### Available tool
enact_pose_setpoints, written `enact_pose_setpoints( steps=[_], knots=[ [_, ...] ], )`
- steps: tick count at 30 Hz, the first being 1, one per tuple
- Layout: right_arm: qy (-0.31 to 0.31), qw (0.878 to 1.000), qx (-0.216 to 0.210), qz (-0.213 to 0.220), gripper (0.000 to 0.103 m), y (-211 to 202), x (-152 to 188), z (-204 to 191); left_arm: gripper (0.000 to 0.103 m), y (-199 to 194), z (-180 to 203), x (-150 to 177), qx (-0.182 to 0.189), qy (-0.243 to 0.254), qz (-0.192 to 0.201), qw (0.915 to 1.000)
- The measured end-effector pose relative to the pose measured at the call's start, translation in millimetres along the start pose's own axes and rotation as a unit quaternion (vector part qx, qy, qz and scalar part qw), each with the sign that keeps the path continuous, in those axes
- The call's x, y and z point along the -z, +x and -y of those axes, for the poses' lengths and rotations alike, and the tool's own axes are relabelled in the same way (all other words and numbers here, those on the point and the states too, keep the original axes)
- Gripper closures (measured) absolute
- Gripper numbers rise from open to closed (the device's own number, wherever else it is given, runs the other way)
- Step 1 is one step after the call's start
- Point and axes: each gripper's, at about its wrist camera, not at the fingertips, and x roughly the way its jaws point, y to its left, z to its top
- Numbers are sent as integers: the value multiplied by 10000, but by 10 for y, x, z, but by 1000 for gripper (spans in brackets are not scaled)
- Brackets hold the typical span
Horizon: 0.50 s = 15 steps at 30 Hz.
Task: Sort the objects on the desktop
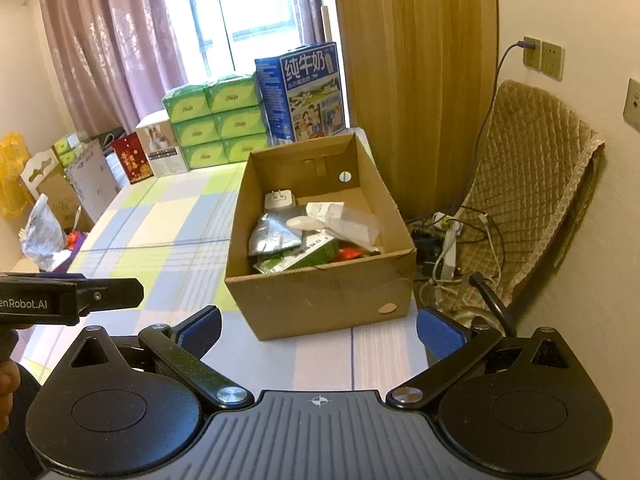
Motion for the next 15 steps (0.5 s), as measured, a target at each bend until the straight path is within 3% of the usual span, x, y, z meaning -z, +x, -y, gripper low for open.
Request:
enact_pose_setpoints(
  steps=[15],
  knots=[
    [-84,9999,133,-23,2,17,46,7,1,39,95,76,-37,104,-52,9999]
  ],
)
